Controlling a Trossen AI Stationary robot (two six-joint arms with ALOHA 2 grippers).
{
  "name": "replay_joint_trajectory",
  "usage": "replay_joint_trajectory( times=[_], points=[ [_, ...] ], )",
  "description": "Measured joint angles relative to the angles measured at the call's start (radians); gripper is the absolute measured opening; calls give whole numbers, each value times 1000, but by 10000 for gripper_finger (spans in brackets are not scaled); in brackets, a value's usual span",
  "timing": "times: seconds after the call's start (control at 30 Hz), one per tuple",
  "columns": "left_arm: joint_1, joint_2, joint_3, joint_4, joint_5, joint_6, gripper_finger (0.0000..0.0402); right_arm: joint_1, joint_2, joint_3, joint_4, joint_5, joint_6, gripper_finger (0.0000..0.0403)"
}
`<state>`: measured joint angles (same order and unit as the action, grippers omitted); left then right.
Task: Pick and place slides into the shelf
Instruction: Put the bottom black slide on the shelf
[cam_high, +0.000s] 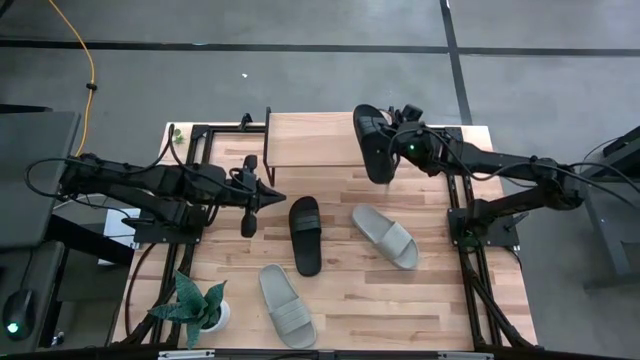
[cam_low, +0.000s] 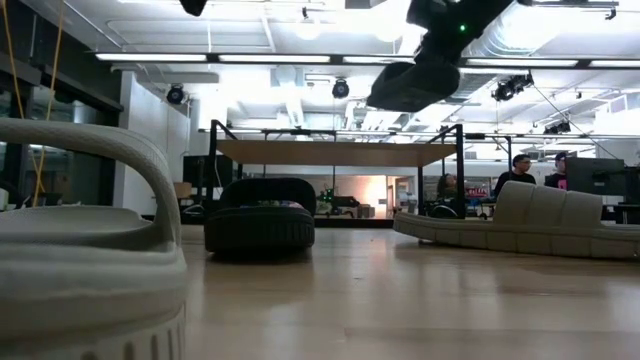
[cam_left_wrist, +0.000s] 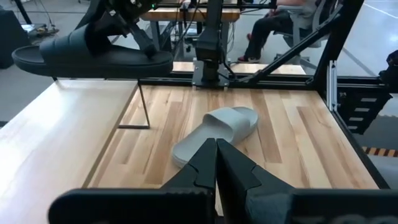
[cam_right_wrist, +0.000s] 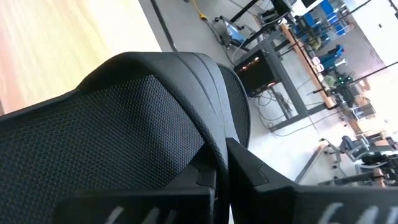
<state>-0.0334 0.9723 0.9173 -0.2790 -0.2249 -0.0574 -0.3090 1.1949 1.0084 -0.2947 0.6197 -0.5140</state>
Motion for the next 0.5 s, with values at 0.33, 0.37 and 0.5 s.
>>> replay_joint_trajectory(
  times=[0.33, 0.37, 0.5],
  points=[
    [0, 0, 0, 0, 0, 0, 1, -92, 11, 0, 2, -81, 12, 0],
    [0, 0, 0, 0, 0, 0, 1, -97, 17, 0, 8, -83, 12, 0],
    [0, 0, 0, -1, 0, 0, 1, -113, 49, 0, 27, -98, -4, 0]
  ],
)
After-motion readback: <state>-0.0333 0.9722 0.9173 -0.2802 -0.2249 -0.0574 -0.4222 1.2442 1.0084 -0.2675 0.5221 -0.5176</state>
